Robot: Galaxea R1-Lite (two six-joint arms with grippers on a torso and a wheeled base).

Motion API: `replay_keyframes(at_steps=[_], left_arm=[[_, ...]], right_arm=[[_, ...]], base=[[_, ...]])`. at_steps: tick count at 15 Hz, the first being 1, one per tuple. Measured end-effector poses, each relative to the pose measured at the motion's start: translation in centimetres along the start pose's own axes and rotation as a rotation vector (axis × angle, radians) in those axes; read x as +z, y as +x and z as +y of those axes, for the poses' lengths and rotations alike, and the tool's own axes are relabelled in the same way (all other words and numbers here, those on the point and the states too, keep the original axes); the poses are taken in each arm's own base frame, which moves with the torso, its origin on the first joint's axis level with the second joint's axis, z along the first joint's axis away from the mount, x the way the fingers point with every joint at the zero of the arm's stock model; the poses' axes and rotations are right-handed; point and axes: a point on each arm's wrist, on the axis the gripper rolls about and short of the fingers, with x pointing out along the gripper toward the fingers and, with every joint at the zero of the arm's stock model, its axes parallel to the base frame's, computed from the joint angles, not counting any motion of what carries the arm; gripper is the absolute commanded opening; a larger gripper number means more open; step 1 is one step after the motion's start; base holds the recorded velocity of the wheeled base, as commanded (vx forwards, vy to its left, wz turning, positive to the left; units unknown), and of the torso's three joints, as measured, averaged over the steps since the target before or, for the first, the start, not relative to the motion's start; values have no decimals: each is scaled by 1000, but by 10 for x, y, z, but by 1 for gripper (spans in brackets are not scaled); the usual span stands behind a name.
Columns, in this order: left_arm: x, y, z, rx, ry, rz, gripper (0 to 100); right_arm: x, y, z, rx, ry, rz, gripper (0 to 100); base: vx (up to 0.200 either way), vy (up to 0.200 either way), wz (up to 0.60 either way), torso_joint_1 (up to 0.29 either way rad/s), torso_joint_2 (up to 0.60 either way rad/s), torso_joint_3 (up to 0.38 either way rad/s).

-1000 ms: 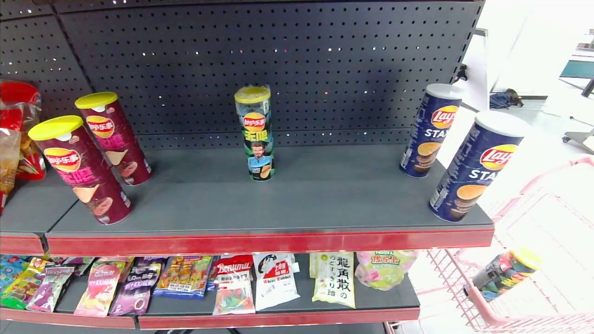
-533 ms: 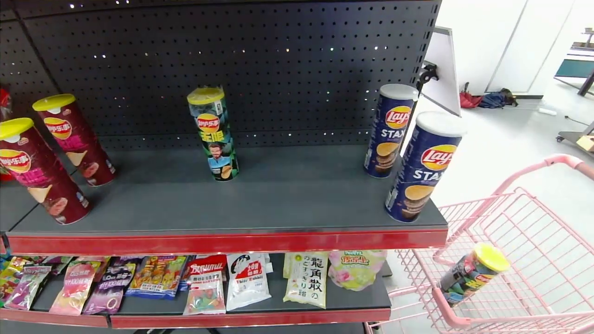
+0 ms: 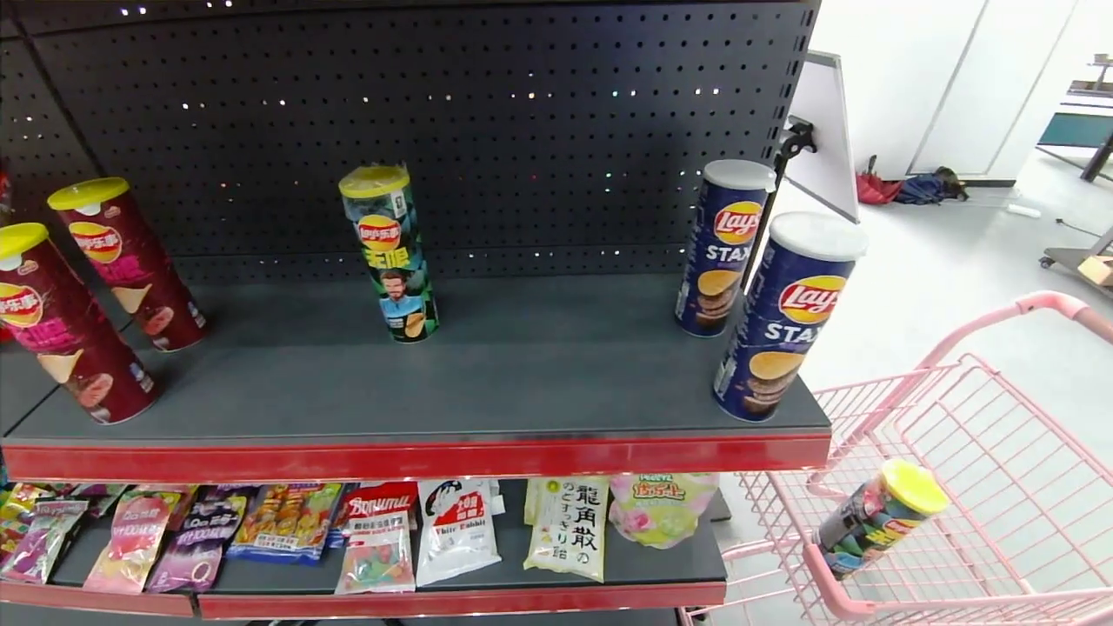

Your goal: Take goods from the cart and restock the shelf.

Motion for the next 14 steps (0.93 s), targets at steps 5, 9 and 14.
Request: replay_keyframes(at_steps=[5,9,14], left_arm=[[0,0,0,0,0,0,100],[0,0,0,0,0,0,100],[0,0,0,1,0,0,100]], right_arm=[[0,0,0,0,0,0,100],[0,0,0,-1,-1,0,100],[0,0,0,0,1,0,100]], base=[[0,0,-600,5,1,4],[0,0,-150,-2,1,1],[0,0,0,0,0,0]])
